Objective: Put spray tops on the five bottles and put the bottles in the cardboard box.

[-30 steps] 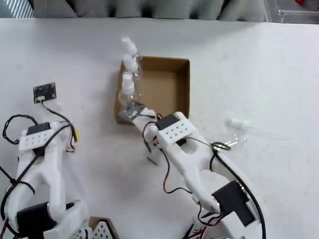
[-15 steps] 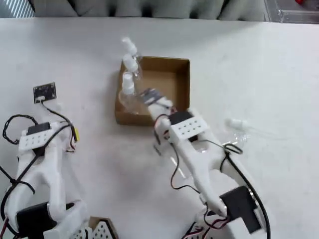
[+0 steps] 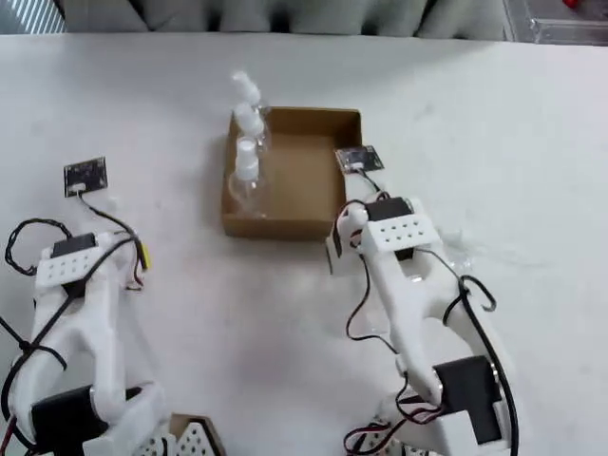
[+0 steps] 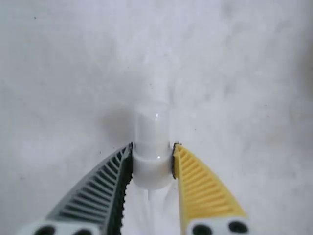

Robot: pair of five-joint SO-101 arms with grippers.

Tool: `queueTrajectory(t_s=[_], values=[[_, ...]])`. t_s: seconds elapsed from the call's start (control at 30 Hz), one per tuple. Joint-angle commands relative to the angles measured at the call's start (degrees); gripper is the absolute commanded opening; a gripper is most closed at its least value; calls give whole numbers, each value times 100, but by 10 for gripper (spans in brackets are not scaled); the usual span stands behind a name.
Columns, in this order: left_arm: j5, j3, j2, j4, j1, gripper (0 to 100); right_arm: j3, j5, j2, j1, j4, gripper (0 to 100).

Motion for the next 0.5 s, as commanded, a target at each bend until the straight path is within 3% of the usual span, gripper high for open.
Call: queueTrajectory(t_s=[0.0,0.1,0.47], values=[[53,-44,-259,-79,-57,20,-229,229,-31,48,48,165],[53,-35,-259,-79,-57,20,-229,378,-31,57,57,234],[53,-35,-259,-70,-57,20,-229,1037,-31,40,57,239]])
